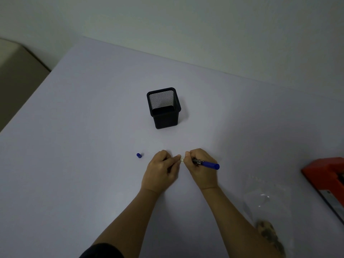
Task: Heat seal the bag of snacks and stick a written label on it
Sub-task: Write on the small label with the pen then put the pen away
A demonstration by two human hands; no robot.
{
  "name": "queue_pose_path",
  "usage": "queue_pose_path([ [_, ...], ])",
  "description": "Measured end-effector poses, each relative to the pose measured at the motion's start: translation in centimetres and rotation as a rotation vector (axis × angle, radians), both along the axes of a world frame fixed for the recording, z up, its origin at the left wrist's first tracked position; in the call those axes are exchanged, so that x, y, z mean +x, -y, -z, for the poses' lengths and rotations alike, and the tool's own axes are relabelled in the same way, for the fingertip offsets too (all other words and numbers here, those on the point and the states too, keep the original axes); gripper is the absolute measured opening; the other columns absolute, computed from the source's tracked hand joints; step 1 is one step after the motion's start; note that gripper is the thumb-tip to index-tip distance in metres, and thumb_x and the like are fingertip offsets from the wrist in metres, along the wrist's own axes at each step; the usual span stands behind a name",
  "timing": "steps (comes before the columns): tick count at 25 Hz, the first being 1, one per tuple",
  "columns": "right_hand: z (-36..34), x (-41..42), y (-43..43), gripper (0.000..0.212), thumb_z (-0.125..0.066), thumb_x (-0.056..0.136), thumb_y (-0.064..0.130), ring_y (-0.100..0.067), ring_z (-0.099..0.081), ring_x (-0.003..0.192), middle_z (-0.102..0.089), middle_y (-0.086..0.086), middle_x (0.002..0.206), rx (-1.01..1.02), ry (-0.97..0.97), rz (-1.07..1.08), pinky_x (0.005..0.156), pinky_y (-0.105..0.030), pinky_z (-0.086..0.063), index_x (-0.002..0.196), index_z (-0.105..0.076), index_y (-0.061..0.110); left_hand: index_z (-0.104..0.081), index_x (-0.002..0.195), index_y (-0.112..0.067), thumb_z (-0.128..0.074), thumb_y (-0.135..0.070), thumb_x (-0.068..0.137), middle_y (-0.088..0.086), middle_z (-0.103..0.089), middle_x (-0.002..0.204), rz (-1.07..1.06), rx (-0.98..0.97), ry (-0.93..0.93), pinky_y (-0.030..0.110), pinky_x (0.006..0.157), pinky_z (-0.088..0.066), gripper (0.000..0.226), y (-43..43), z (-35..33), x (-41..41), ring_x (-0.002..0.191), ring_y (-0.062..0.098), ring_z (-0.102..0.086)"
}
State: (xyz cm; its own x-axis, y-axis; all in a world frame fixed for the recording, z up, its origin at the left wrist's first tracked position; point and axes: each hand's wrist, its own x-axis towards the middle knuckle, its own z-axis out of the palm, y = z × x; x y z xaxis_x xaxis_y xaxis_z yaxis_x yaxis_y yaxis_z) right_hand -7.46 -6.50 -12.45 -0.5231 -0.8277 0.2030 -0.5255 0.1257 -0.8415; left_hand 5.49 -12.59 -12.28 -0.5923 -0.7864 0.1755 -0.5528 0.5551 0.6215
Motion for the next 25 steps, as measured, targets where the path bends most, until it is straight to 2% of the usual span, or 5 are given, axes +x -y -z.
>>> queue_pose_path([
  [4,-0.12,0.04,0.17,0.035,-0.047,0.086,0.027,-0.007,-0.042,0.06,-0.05,-0.005,0.053,0.0,-0.037,0.011,0.054,0.003,-0.034,0.059,-0.051,0.005,-0.074,0.09,-0.009,-0.056,-0.028,0.085,0.005,-0.055,0.067,-0.001,-0.006,0.004,0.015,0.059,-0.037,0.026,0.06,0.01,-0.02,0.061,0.014,-0.048],
  [11,-0.13,0.09,0.06,0.034,-0.048,0.086,0.025,-0.005,-0.042,0.062,-0.053,-0.009,0.053,-0.015,-0.061,-0.006,0.056,0.004,-0.033,0.059,-0.051,0.004,-0.074,0.09,-0.01,-0.055,-0.028,0.086,0.005,-0.055,0.067,-0.001,-0.014,-0.001,0.015,0.059,-0.038,0.027,-0.04,0.06,0.02,0.061,0.013,-0.048],
  [18,-0.01,0.0,0.13,0.034,-0.048,0.086,0.026,-0.008,-0.042,0.061,-0.052,-0.007,0.054,-0.007,-0.064,0.002,0.055,0.002,-0.035,0.059,-0.05,0.005,-0.074,0.091,-0.009,-0.055,-0.029,0.085,0.005,-0.055,0.067,0.001,-0.008,-0.002,0.017,0.059,-0.039,0.028,-0.06,0.02,-0.03,0.062,0.013,-0.048],
  [22,0.11,-0.06,0.15,0.037,-0.046,0.086,0.029,-0.014,-0.042,0.054,-0.05,-0.009,0.053,0.021,-0.034,0.004,0.051,-0.003,-0.035,0.058,-0.047,0.004,-0.074,0.09,-0.009,-0.055,-0.029,0.086,0.004,-0.053,0.067,0.0,-0.013,-0.008,0.016,0.06,-0.036,0.027,0.02,-0.06,-0.05,0.064,0.007,-0.04],
  [25,0.07,-0.1,0.06,0.037,-0.047,0.085,0.028,-0.017,-0.043,0.059,-0.049,-0.009,0.053,0.005,-0.019,0.003,0.051,-0.002,-0.034,0.057,-0.046,0.003,-0.074,0.091,-0.009,-0.056,-0.028,0.086,0.003,-0.053,0.067,0.002,-0.005,-0.013,0.015,0.06,-0.036,0.027,0.01,-0.1,-0.08,0.065,0.006,-0.04],
])
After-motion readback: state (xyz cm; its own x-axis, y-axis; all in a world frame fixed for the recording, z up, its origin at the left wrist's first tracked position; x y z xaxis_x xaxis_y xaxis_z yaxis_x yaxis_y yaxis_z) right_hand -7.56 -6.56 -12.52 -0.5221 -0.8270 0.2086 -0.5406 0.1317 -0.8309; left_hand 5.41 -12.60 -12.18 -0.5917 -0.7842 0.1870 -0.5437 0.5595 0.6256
